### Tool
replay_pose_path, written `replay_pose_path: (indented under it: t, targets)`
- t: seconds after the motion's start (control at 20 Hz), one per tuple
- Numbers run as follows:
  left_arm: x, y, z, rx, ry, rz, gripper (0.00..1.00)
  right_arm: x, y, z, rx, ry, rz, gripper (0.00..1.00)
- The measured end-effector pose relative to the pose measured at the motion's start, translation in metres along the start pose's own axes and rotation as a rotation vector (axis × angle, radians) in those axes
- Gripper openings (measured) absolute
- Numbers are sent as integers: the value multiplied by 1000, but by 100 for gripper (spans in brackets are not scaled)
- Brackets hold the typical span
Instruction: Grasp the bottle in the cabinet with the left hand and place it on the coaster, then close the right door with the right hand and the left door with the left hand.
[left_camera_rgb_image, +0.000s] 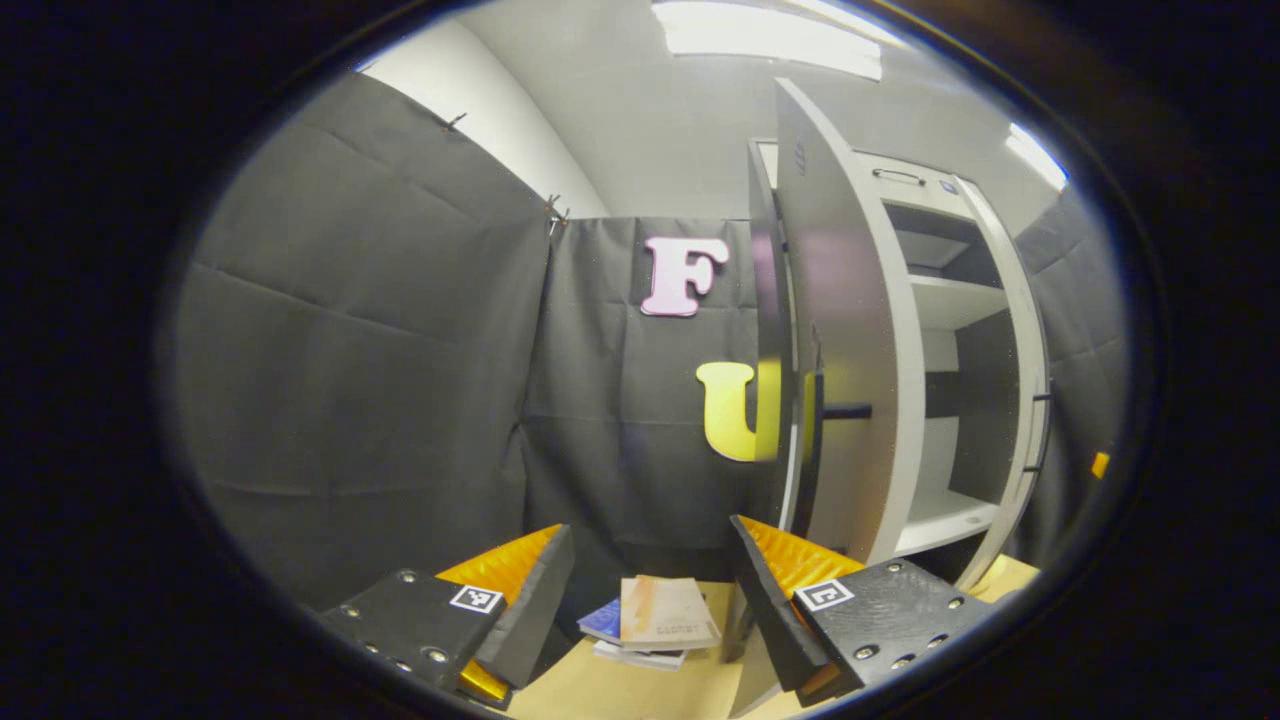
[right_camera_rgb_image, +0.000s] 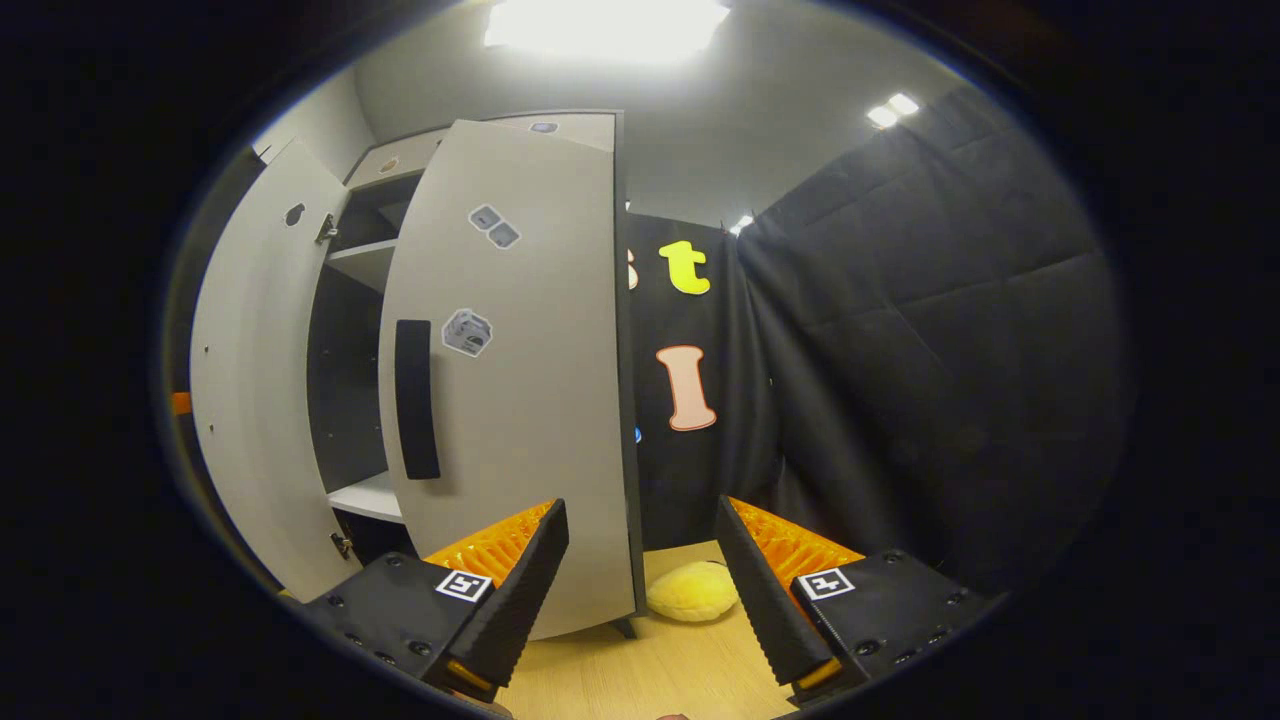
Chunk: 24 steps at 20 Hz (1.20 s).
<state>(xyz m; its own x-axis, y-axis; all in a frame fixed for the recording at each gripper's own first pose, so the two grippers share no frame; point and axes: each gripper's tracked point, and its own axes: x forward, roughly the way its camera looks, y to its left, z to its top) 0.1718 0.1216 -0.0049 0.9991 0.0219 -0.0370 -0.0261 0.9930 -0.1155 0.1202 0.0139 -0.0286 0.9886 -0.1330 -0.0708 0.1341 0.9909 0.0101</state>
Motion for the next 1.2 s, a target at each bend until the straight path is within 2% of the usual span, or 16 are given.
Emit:
replay_pose_path:
  t: [0.05,0.1,0.25,0.3,0.35,0.6,0.95,1.05,1.1,1.2]
  targets:
    - [0,-8,0,-6,-1,-10,90,-2,-7,-1,3,3,-7,95]
    - [1,-20,-3,-12,4,-24,96,-3,-14,-3,5,6,-16,95]
    - [-3,-21,-1,46,-7,21,96,-7,-34,-6,17,14,-35,95]
    - [-3,-22,0,48,-8,30,89,-8,-39,-8,22,18,-37,95]
    - [-2,-24,0,51,-7,35,96,-9,-44,-8,26,22,-40,95]
    - [-6,-32,0,71,-8,59,96,-11,-64,-7,39,19,-50,95]
    - [-16,-70,2,71,-21,30,96,-7,-72,-4,42,23,-20,95]
    - [-18,-76,3,71,-23,26,82,-8,-76,0,38,18,-16,95]
    - [-18,-78,4,71,-24,21,96,-7,-79,-1,37,16,-17,95]
    - [-18,-90,3,75,-25,7,96,-7,-83,-1,41,19,-16,95]
